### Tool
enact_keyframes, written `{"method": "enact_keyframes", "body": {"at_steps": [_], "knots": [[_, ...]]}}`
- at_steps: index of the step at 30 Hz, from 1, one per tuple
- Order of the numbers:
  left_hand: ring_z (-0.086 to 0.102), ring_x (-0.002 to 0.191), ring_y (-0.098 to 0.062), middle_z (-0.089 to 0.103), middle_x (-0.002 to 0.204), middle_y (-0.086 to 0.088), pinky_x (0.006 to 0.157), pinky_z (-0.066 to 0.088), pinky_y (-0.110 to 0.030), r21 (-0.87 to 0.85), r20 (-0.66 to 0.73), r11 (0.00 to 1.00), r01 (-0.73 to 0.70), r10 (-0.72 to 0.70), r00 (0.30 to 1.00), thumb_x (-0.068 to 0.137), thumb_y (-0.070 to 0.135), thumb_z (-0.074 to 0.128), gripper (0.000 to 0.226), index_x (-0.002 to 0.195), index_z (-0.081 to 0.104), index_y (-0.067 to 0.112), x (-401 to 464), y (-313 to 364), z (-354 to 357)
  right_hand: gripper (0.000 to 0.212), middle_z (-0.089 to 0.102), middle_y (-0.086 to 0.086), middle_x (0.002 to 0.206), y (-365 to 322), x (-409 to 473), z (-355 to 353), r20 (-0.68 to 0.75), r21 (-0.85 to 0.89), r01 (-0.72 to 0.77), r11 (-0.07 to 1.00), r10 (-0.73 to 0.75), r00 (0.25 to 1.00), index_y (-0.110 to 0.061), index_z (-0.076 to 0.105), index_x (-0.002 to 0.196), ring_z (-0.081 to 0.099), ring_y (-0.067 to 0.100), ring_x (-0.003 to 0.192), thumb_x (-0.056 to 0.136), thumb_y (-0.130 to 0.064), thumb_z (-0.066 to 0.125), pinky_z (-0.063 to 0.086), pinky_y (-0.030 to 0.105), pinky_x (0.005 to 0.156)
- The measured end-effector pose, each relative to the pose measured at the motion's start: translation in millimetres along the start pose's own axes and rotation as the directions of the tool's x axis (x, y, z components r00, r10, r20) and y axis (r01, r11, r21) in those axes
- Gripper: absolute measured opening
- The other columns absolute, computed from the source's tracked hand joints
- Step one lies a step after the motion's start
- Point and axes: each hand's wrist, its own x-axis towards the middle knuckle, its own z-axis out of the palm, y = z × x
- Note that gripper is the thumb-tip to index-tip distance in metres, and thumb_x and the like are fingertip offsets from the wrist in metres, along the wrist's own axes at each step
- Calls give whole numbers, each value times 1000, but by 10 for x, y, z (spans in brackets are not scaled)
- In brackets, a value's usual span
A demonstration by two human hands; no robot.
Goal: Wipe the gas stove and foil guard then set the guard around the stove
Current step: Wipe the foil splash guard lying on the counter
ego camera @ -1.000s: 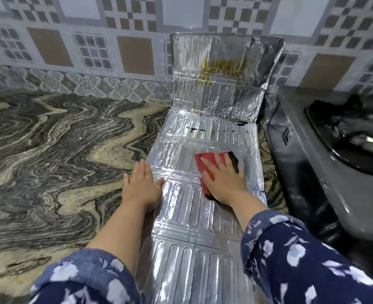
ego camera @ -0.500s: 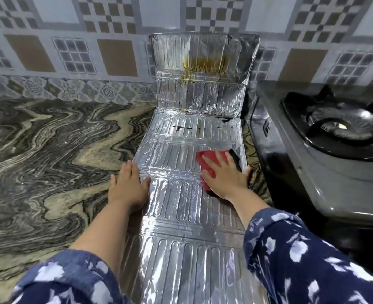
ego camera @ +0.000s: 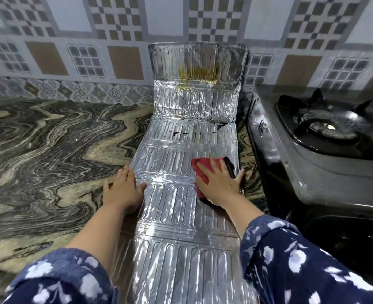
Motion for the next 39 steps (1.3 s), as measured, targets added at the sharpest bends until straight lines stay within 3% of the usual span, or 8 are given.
{"method": "enact_keyframes", "body": {"at_steps": [3,5,10,13,20,25,35,39], "knots": [[38,134,-27,41,146,-6,107,33,-50,-124,-134,992,17,-34,990,89,43,46,54,137,41,20,23,11,-96,54,-10,-7,161,67,-42,28,-145,143,4,990,17,989,-44,14,149,-13,17,148,96,-57,15,-8,59,115],[44,126,-33,49,137,-10,101,39,-47,-135,-169,991,20,-43,985,90,40,46,47,132,47,20,46,27,-138,52,-5,-5,162,107,-44,55,-193,144,-18,989,46,980,-42,21,148,-12,21,148,98,-53,20,-4,52,118],[44,118,-42,51,128,-21,101,38,-44,-154,-225,987,39,-74,971,91,41,53,47,131,51,17,120,48,-108,51,-4,-4,162,115,-47,108,-138,109,-67,992,82,987,-49,18,146,-6,33,147,96,-57,17,-1,51,118],[45,115,-41,53,129,-18,101,37,-42,-136,-248,991,13,-47,968,88,42,59,42,120,59,14,137,22,-73,52,-3,-3,162,104,-62,107,-143,93,-76,993,89,986,-49,16,147,-3,34,147,96,-58,16,3,52,118],[42,120,-38,50,134,-13,104,34,-39,-222,-246,975,15,-71,967,85,35,67,43,119,63,9,72,-15,-62,55,-5,0,162,43,-189,61,-71,91,-75,993,82,994,-47,14,148,1,39,146,95,-60,19,7,53,117],[41,124,-34,49,135,-9,104,37,-40,-244,-233,969,42,-101,967,84,33,68,44,122,62,12,-85,-147,-85,57,-5,3,162,-108,-383,62,-21,71,-73,995,75,997,-45,13,149,3,41,145,94,-62,19,7,53,116],[44,120,-36,51,134,-8,96,45,-47,-157,-227,978,137,-171,959,84,31,67,27,103,63,12,-714,-521,-63,61,-4,6,162,-476,-1069,267,-6,62,-5,998,6,1000,-42,11,150,1,43,144,93,-62,19,7,54,116],[42,123,-37,48,139,-8,100,42,-45,-167,-227,971,174,-210,951,87,26,64,30,114,62,13,-1050,-672,6,61,-4,7,162,-569,-1395,351,10,58,30,998,-31,999,-42,11,150,1,44,144,93,-62,19,8,54,115]]}}
